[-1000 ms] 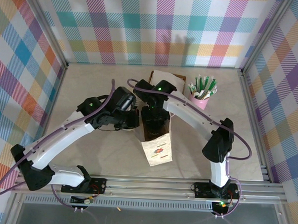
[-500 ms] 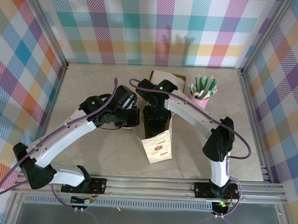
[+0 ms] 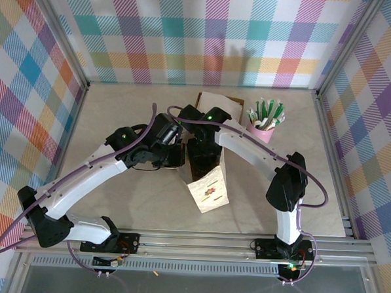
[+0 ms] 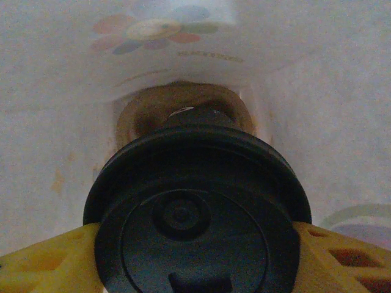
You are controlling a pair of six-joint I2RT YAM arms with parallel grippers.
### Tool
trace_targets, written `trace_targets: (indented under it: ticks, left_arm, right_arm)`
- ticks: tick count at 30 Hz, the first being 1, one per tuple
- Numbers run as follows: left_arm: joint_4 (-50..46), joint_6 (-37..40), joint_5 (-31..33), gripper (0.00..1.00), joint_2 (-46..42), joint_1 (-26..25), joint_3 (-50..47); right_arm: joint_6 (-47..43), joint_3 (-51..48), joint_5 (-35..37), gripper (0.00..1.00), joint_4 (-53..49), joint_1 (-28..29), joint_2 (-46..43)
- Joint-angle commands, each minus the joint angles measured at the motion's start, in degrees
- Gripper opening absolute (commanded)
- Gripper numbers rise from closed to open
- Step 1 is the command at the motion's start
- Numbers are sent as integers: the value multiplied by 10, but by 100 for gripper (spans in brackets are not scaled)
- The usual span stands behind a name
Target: Pack the takeout coffee
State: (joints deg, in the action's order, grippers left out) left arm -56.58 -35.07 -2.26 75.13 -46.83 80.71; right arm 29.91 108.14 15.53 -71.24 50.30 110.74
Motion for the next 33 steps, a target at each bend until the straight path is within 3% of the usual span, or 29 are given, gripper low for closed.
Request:
trace_targets:
  ticks: [1, 13, 20, 33]
  left_arm:
    - [-6, 9, -11, 0, -16, -10, -8]
    - [-19, 10, 8, 0, -11, -11, 3]
    - [-35, 14, 27, 0, -11, -10, 23]
    - [-51, 23, 51, 0, 5, -15, 43]
  right_arm:
    - [-11, -21, 11, 23, 25, 1, -4]
    - [-25, -52, 1, 23, 22, -1, -3]
    - [-43, -28, 20, 21, -25, -2, 3]
    - [-84, 35, 0, 21, -17, -1, 9]
